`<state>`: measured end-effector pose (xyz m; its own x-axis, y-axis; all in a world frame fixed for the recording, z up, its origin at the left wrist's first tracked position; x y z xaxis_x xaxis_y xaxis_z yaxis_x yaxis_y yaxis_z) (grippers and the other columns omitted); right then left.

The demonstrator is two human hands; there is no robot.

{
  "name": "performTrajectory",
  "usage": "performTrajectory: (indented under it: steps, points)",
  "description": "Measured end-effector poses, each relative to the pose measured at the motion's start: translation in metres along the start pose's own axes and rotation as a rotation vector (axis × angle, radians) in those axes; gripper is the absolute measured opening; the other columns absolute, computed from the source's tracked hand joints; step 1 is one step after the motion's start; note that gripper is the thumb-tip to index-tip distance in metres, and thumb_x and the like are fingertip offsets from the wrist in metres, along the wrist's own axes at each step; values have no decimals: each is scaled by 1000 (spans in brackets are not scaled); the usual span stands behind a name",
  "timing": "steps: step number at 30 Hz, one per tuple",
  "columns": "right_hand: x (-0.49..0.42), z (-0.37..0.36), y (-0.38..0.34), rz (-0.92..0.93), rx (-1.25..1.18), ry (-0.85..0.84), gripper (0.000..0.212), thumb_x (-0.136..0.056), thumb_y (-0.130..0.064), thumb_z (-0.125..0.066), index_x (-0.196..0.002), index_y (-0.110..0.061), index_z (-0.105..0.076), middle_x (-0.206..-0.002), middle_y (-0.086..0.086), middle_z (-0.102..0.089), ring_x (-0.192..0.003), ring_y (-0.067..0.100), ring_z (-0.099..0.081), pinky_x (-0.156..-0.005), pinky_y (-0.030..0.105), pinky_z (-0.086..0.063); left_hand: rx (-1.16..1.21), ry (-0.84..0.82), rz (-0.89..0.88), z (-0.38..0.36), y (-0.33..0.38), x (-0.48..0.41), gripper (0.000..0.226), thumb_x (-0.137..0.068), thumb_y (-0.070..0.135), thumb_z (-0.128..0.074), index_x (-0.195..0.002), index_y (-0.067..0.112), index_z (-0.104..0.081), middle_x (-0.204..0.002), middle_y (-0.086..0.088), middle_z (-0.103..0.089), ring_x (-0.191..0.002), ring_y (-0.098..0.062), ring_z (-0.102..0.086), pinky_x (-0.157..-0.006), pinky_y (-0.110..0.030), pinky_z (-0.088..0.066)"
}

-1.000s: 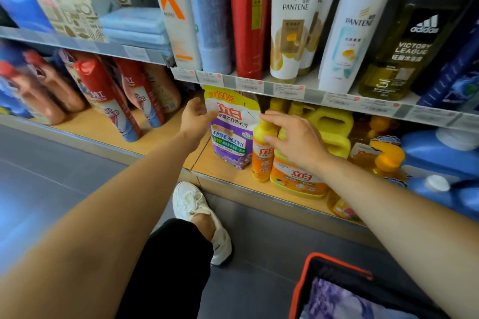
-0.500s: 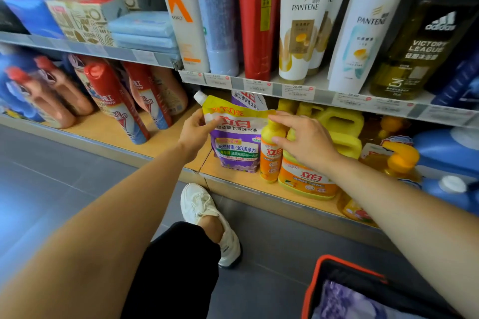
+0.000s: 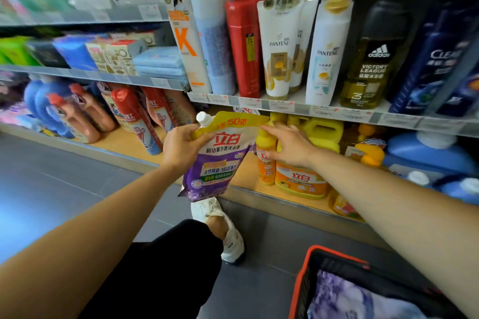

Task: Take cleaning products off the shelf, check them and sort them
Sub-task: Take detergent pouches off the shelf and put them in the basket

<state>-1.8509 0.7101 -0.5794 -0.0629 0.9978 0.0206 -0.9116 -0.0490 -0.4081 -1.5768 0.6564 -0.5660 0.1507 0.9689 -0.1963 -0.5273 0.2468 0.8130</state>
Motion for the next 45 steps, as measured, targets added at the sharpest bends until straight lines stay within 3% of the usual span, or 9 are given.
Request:
performTrajectory:
  steps: [5, 10, 14, 18, 22, 29, 34, 38, 45]
  points:
    - [27, 30, -9, 54, -159, 52, 83, -82, -46, -77, -153, -37, -34, -163, 0, -28, -147, 30, -22, -119, 44, -22, 25, -50, -106, 37, 32, 35, 31, -84, 49, -72, -89, 19, -76, -85, 0, -79, -74, -21, -78, -67, -54, -63]
    - [71, 67, -25, 132, -299, 205, 76, -79, -38, -82, -145, -19, -50, -153, 3, -45, -144, 21, -35, -119, 38, -28, 111, 2, -236, 50, 83, 80, 21, -85, 45, -73, -78, 25, -74, -79, 6, -78, -68, -11, -75, -54, -27, -56]
    - [115, 103, -35, 112, -432, 335, 58, -80, -31, -82, -131, -13, -61, -140, 3, -57, -130, 16, -51, -107, 28, -39, 163, -16, -279, 41, 123, 111, 34, -86, 41, -73, -77, 9, -71, -76, -10, -76, -68, -23, -73, -55, -46, -55]
    - [164, 140, -43, 129, -476, 560, 39, -81, -29, -82, -111, -15, -61, -123, 0, -62, -115, 17, -57, -95, 31, -46, 238, -85, -304, 18, 156, 139, 21, -85, 41, -75, -72, 24, -73, -73, 4, -77, -63, -11, -73, -50, -29, -54]
    - [215, 157, -51, 226, -390, 395, 36, -85, -31, -78, -118, -25, -66, -113, -11, -67, -106, 3, -62, -92, 23, -49, 275, -189, -333, -22, 173, 165, 29, -86, 43, -78, -80, 15, -75, -76, -11, -76, -68, -28, -73, -60, -49, -58]
    - [293, 143, -12, 97, -413, 228, 19, -91, -22, -72, -108, -18, -78, -99, -11, -76, -96, 5, -70, -86, 30, -56, 388, -413, -419, -90, 190, 223, 15, -92, 21, -74, -80, 30, -73, -82, 9, -77, -72, -5, -72, -60, -19, -53]
    - [344, 122, 19, 4, -491, 231, 11, -91, -17, -72, -88, -12, -81, -79, 7, -76, -67, 12, -66, -63, 37, -52, 379, -545, -463, -129, 199, 258, 43, -89, 38, -71, -88, -5, -73, -88, -24, -73, -81, -44, -68, -69, -59, -52]
    - [372, 111, 34, -15, -521, 309, 24, -91, -18, -72, -79, -39, -74, -67, -12, -72, -61, -3, -59, -55, 18, -43, 333, -738, -435, -142, 207, 264, 37, -93, 33, -69, -93, -4, -71, -90, -25, -71, -77, -25, -63, -71, -61, -51]
    - [389, 114, 48, -42, -523, 220, 39, -93, -22, -69, -73, 12, -67, -65, 32, -48, -60, 15, -36, -55, 31, -31, 585, -838, -344, -146, 214, 266, 35, -95, 12, -62, -127, 24, -63, -108, 12, -75, -99, -2, -68, -81, -19, -55]
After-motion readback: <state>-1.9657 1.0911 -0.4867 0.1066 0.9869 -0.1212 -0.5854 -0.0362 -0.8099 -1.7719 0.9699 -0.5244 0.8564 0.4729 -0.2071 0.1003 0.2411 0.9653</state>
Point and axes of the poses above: each hand's wrist, its own x-axis away from the middle knuckle, its own z-axis out of the back of the hand, y = z × x, the point moved 1 cm from there along -x, towards the middle knuckle
